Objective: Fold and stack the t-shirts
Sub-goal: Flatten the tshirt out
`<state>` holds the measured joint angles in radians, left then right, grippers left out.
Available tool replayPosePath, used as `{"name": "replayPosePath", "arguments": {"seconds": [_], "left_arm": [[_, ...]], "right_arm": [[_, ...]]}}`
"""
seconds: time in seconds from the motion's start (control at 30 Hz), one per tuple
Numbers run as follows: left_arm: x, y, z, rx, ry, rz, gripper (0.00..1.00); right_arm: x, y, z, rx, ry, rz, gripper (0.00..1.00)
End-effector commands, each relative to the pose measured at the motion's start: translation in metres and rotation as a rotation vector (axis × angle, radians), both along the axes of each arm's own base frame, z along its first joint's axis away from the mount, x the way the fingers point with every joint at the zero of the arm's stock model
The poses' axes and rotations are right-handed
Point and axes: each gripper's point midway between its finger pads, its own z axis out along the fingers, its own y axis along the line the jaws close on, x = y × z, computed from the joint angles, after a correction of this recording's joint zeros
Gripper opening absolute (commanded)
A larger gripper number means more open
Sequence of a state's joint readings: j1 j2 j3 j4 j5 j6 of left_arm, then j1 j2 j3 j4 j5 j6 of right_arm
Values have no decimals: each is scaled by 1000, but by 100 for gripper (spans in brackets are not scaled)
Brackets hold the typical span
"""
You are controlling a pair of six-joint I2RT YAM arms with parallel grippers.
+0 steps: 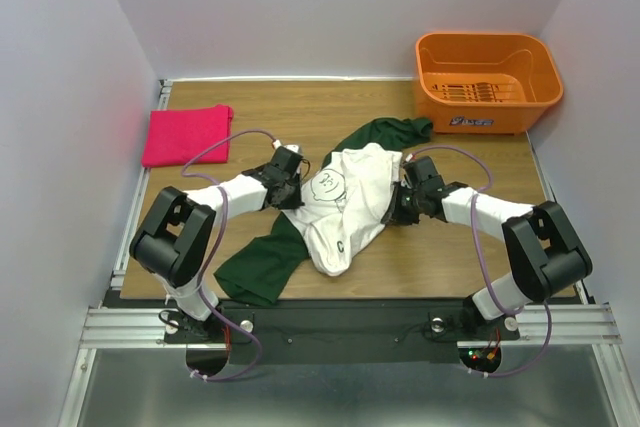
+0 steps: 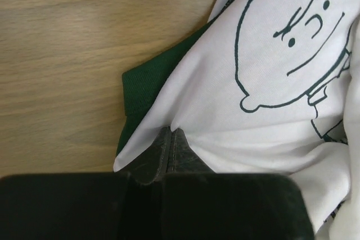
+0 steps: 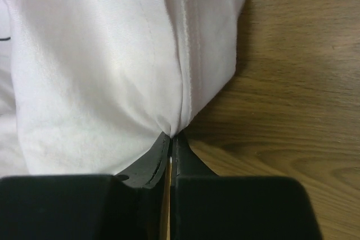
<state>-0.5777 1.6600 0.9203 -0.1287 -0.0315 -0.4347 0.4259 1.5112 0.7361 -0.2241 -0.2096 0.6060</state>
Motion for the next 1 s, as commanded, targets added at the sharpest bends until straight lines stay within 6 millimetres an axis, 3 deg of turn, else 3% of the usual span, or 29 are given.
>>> {"name": "replayPosePath", "arguments": {"seconds": [0.0, 0.17, 0.2, 0.27, 0.37, 0.43, 0.5, 0.53, 0.57, 0.63, 0.7, 0.77, 0.87, 0.9, 0.93, 0.97], "left_arm": [[1, 50, -5, 51, 14, 115, 0], [9, 107, -2, 52, 14, 256, 0], [13, 127, 3, 47, 2, 312, 0], [18, 149, 12, 34, -19, 371, 0], [22, 167, 21, 30, -40, 416, 0], [24, 176, 30, 31, -64, 437, 0], [26, 184, 43, 41, -93, 452, 0], [27, 187, 48, 48, -106, 457, 0], [27, 188, 52, 52, -118, 463, 0], [29, 185, 64, 24, -151, 454, 0], [32, 180, 71, -6, -182, 441, 0], [34, 175, 72, -31, -193, 424, 0], [35, 165, 68, -75, -183, 389, 0], [34, 163, 65, -81, -177, 379, 0], [33, 162, 63, -85, -173, 372, 0], [33, 161, 62, -87, -175, 364, 0]], "right_arm": [[8, -8, 14, -26, -63, -2, 1], [21, -48, 34, -211, -91, -34, 1], [26, -61, 38, -235, -91, -60, 1], [34, -96, 50, -338, -91, -100, 1], [51, -122, 65, -410, -113, -164, 1], [66, -140, 86, -457, -131, -189, 1], [75, -158, 92, -530, -116, -212, 1], [93, -160, 114, -538, -166, -235, 1], [99, -165, 115, -571, -162, -243, 1], [122, -152, 137, -514, -215, -229, 23], [132, -132, 143, -422, -228, -179, 47], [130, -103, 149, -304, -234, -121, 54], [109, -58, 143, -285, -241, -1, 56], [91, -34, 129, -283, -213, 65, 56], [81, -24, 125, -282, -209, 93, 56], [59, -5, 107, -288, -179, 138, 56]]}}
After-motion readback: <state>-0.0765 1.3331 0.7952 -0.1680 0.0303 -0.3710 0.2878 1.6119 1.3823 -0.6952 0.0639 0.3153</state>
